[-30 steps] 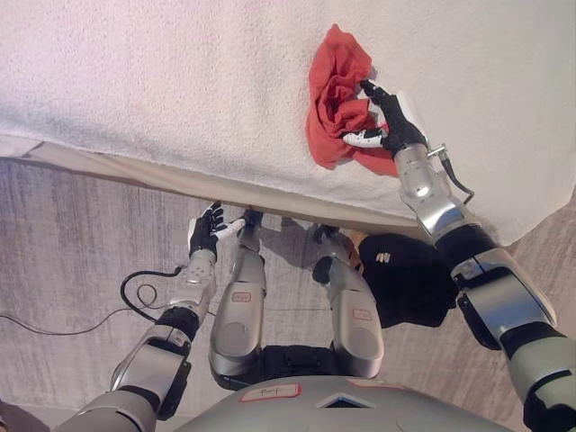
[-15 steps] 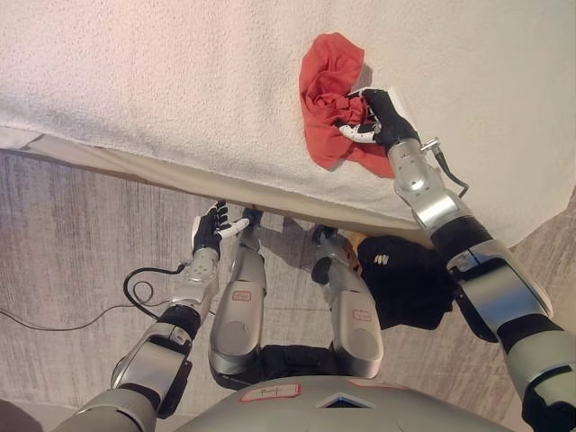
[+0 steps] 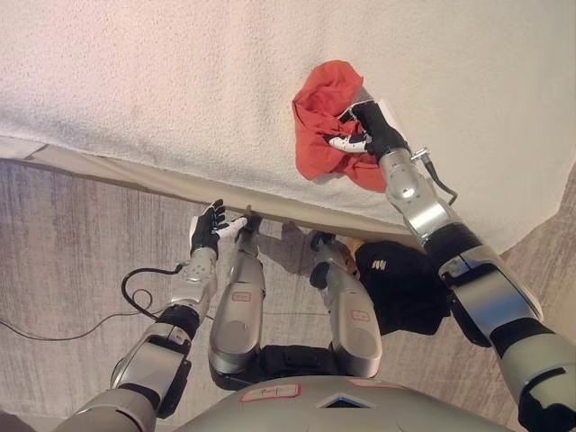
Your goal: Put the clothes on the bed into the basket.
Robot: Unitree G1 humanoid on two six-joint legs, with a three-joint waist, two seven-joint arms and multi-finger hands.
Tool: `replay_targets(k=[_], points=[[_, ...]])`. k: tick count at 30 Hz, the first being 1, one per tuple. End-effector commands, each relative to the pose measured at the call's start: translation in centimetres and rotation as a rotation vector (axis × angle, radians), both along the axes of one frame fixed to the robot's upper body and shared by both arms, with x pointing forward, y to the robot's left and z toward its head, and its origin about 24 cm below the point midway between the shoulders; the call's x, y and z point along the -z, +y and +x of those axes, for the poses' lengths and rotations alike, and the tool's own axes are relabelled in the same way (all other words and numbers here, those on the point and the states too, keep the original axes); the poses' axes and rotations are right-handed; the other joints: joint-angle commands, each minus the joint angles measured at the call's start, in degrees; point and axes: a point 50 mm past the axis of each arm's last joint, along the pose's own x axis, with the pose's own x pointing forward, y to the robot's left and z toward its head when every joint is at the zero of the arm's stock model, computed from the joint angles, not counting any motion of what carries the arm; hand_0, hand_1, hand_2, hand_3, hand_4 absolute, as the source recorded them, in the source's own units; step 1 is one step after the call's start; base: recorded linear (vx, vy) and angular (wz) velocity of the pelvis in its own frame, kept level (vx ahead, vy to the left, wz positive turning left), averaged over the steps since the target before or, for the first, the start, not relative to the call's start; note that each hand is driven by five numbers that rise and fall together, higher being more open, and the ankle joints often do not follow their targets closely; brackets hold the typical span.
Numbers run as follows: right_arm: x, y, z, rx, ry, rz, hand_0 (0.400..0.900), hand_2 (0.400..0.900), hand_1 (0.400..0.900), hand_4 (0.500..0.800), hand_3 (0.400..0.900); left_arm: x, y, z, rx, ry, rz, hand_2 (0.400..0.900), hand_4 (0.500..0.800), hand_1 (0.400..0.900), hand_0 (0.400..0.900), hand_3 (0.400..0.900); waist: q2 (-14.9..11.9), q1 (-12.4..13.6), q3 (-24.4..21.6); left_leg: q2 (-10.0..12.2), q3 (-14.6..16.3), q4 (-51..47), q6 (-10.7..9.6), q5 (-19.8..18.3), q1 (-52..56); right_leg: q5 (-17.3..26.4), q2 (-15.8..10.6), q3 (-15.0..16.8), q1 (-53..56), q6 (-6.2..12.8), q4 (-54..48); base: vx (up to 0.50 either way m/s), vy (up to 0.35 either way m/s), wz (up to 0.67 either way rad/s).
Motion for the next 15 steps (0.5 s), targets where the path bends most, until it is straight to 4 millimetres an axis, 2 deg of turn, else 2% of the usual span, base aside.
replay_targets(k=[1, 5, 9, 15], points=[[0.0, -2.6, -2.0, 0.086, -0.112, 0.122, 0.400, 0.400, 0.400, 0.500, 0.400, 1.3, 1.2, -2.4, -0.034, 0.034, 0.013, 0.900, 0.800, 0.900, 0.900, 0.900, 0.8, -1.2, -6.2, 1.1, 8.0, -9.0, 3.5, 0.8, 7.2, -9.7, -0.7, 5.5, 3.8, 3.69, 8.2, 0.09, 0.012, -0.14], [1.4, -6.8, -4.6, 0.230, -0.113, 0.140, 0.400, 0.400, 0.400, 0.500, 0.400, 1.8, 2.6, -3.7, -0.058, 0.065, 0.026, 0.900, 0.800, 0.900, 0.900, 0.900, 0.8, -3.3, -10.7, 1.0, 9.0, -10.4, 3.9, -0.4, 11.9, -9.6, -0.7, 6.5, 8.1, 4.38, 6.6, 0.13, 0.015, -0.19], [2.6, -9.4, -6.9, 0.308, -0.096, 0.132, 0.400, 0.400, 0.400, 0.500, 0.400, 1.9, 3.4, -4.4, -0.056, 0.072, 0.036, 0.900, 0.800, 0.900, 0.900, 0.900, 1.0, -5.1, -14.8, 1.0, 10.0, -12.7, 4.2, -0.5, 15.1, -8.5, -0.4, 7.1, 10.9, 5.04, 3.3, 0.09, 0.014, -0.23], [3.6, -12.8, -10.0, 0.433, -0.078, 0.109, 0.400, 0.400, 0.400, 0.500, 0.400, 0.7, 4.2, -4.6, 0.009, 0.021, 0.105, 0.900, 0.800, 0.900, 0.900, 0.900, 1.5, -6.9, -19.4, 1.5, 13.9, -13.6, 4.4, -1.5, 17.4, -5.5, 0.8, 10.8, 12.6, 5.68, -1.6, 0.03, 0.002, -0.46]])
